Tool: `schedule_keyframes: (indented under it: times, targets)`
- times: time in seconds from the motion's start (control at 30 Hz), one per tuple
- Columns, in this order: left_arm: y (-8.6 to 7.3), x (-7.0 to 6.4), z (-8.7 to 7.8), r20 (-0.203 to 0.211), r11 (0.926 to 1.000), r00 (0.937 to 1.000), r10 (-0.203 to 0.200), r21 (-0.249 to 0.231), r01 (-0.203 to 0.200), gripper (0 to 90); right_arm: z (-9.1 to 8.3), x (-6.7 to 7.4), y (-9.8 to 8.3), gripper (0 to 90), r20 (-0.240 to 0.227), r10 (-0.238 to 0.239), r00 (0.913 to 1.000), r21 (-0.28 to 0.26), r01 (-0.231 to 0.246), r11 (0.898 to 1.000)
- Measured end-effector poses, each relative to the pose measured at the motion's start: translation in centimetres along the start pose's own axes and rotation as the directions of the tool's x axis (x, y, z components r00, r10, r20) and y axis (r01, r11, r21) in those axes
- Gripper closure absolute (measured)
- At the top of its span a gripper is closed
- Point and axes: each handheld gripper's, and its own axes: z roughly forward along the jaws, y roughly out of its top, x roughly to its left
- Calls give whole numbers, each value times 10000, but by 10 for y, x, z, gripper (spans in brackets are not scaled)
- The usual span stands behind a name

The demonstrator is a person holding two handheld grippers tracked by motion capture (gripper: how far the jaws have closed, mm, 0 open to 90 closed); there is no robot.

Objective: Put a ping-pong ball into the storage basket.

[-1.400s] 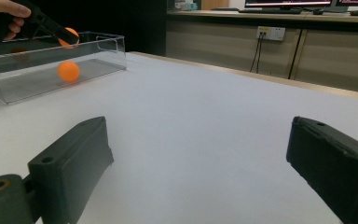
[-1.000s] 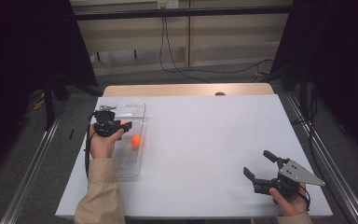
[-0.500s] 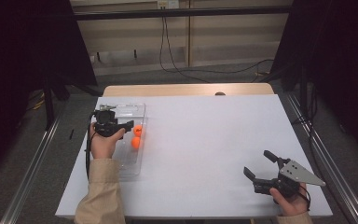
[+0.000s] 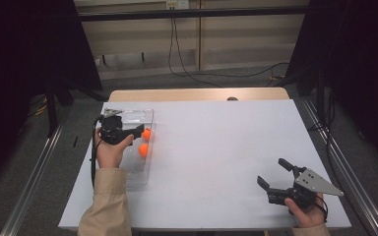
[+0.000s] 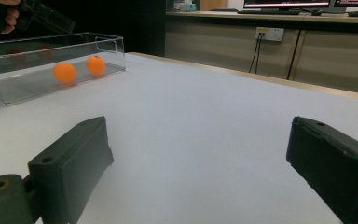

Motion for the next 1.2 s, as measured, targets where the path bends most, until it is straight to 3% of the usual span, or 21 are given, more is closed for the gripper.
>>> schedule_keyframes:
  times: [0.23,0.3,0.7,1.2]
  targets:
    - [-1,-3,-11,219,9990,9997,62,-453,-52,93,-1,0,-1,55,37,8,10000,14,-8,10000]
    - [-3,-4,-14,477,9984,9989,-47,-565,74,82,-1,-1,-1,55,48,8,10000,29,-8,10000]
    - [-15,-16,-32,473,9918,9972,583,-1166,-525,62,-1,0,-1,55,26,-36,10000,71,35,10000]
    - [-37,-29,-43,814,9818,9924,926,-1732,-774,59,-1,1,-1,55,2,-81,10000,104,81,9999]
